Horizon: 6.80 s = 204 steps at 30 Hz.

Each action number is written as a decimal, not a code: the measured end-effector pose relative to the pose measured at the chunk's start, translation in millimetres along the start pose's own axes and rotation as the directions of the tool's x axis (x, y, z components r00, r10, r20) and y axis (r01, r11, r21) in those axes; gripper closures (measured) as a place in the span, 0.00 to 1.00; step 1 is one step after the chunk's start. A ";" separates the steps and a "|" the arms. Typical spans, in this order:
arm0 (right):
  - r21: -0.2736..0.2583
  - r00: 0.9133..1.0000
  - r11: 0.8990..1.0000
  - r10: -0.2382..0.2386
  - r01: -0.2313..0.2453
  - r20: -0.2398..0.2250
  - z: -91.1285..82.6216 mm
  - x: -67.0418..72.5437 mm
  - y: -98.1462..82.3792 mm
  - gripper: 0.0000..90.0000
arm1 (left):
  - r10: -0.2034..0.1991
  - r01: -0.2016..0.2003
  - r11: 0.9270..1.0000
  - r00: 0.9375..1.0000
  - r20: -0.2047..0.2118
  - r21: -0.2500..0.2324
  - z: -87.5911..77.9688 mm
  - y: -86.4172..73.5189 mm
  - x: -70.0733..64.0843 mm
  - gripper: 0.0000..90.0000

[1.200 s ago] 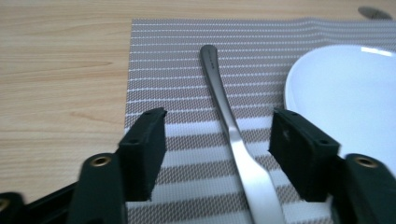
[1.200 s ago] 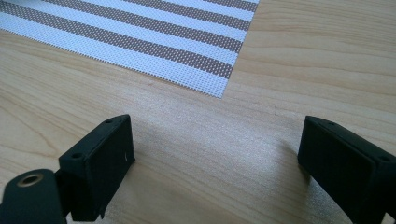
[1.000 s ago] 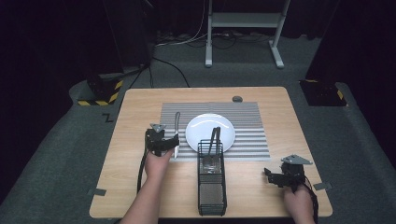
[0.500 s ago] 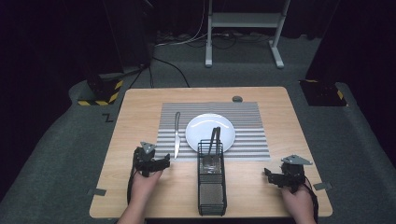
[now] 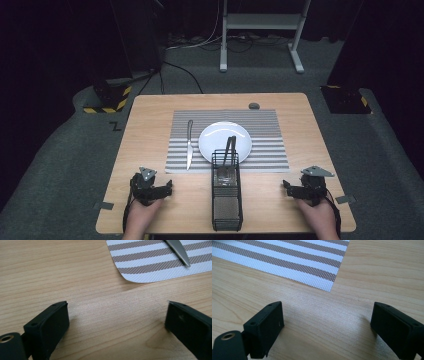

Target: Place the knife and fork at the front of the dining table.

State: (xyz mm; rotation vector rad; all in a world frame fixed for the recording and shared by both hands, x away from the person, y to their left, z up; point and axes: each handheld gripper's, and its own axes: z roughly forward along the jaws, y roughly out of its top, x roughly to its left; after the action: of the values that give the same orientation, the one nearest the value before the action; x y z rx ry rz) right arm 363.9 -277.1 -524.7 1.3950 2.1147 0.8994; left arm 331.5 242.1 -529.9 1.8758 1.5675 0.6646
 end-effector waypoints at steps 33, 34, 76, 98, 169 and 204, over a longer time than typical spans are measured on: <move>-0.462 0.992 0.886 -0.088 0.039 -0.085 -57.2 73.4 57.8 0.15 | 0.026 -0.026 1.000 0.999 0.031 0.014 2.5 1.5 -1.8 0.00; -0.462 0.992 0.886 -0.088 0.039 -0.085 -57.2 73.4 57.8 0.15 | 0.026 -0.026 1.000 0.999 0.031 0.014 2.5 1.5 -1.8 0.00; -0.598 0.968 0.801 -0.164 0.018 -0.191 -48.4 139.4 108.7 0.47 | 0.032 -0.032 0.999 0.999 0.035 0.010 -0.7 -1.5 -2.0 0.01; -0.533 0.958 0.846 -0.128 -0.029 -0.256 -16.8 151.0 121.9 0.78 | 0.028 -0.028 1.000 0.999 0.029 0.011 -1.5 -2.3 -2.5 0.01; -0.834 0.948 0.550 -0.235 -0.053 -0.215 -139.4 156.9 150.9 0.97 | 0.027 -0.027 1.000 0.999 0.028 0.010 -2.4 -3.2 -1.7 0.01; -0.667 0.993 0.744 -0.042 -0.042 -0.109 -58.1 62.0 98.5 0.97 | 0.033 -0.033 0.999 0.999 0.040 0.012 -2.1 -3.0 -1.1 0.01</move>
State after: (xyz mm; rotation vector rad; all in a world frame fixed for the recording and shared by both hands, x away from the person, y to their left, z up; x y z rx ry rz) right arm 362.6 -208.6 -414.1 0.9647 1.5857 1.5781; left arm 327.7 241.6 -530.6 1.9162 1.5222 0.6293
